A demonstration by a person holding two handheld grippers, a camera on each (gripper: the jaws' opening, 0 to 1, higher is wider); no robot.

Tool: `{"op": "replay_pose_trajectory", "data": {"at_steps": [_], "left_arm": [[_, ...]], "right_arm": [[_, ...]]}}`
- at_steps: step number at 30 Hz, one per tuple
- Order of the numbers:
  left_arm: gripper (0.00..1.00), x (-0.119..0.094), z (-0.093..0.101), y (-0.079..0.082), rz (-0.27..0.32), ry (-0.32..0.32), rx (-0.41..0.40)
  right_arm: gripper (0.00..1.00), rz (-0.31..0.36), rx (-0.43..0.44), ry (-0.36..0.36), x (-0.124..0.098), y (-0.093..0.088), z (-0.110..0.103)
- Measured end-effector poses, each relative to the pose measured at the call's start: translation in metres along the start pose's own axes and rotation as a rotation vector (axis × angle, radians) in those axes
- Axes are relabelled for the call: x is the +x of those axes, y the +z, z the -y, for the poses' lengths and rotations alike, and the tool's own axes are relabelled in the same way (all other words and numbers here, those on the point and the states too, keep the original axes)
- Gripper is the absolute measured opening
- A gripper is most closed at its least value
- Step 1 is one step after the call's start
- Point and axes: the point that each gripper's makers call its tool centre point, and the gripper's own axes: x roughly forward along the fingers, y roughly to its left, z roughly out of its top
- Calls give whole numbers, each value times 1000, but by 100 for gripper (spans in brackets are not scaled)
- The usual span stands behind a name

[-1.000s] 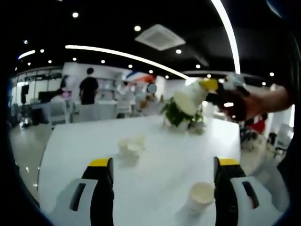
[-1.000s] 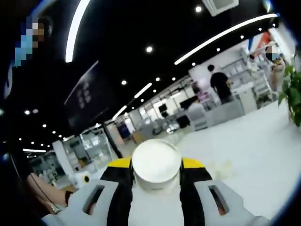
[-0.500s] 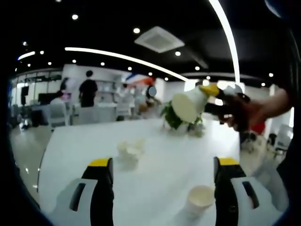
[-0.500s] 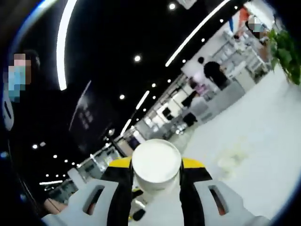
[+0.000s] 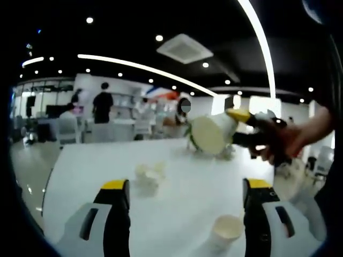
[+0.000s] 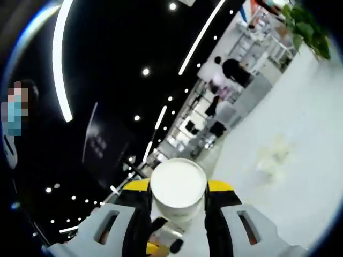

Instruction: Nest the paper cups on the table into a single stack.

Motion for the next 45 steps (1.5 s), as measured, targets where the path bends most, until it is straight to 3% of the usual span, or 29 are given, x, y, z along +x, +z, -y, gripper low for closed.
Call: {"op": "replay_pose_trajectory", "data": {"at_steps": [6, 15, 28, 34, 40, 45], "left_arm": [[83, 1, 2, 2, 5, -9, 6], [78, 10, 20, 1, -1, -73, -11], [58, 13, 39, 8, -1, -162, -38], [54, 15, 44, 13, 13, -185, -42], [41, 16, 52, 18, 16, -229, -56], [32, 14, 55, 24, 45, -259, -119]], "right_arm": [[35, -18, -2, -10, 2, -9, 1], [35, -88, -173, 41, 12, -20, -17], [35, -145, -200, 59, 15, -37, -20], [35, -167, -211, 66, 15, -45, -22], [35, -178, -207, 67, 14, -49, -22], [35, -187, -198, 67, 12, -52, -22]]}}
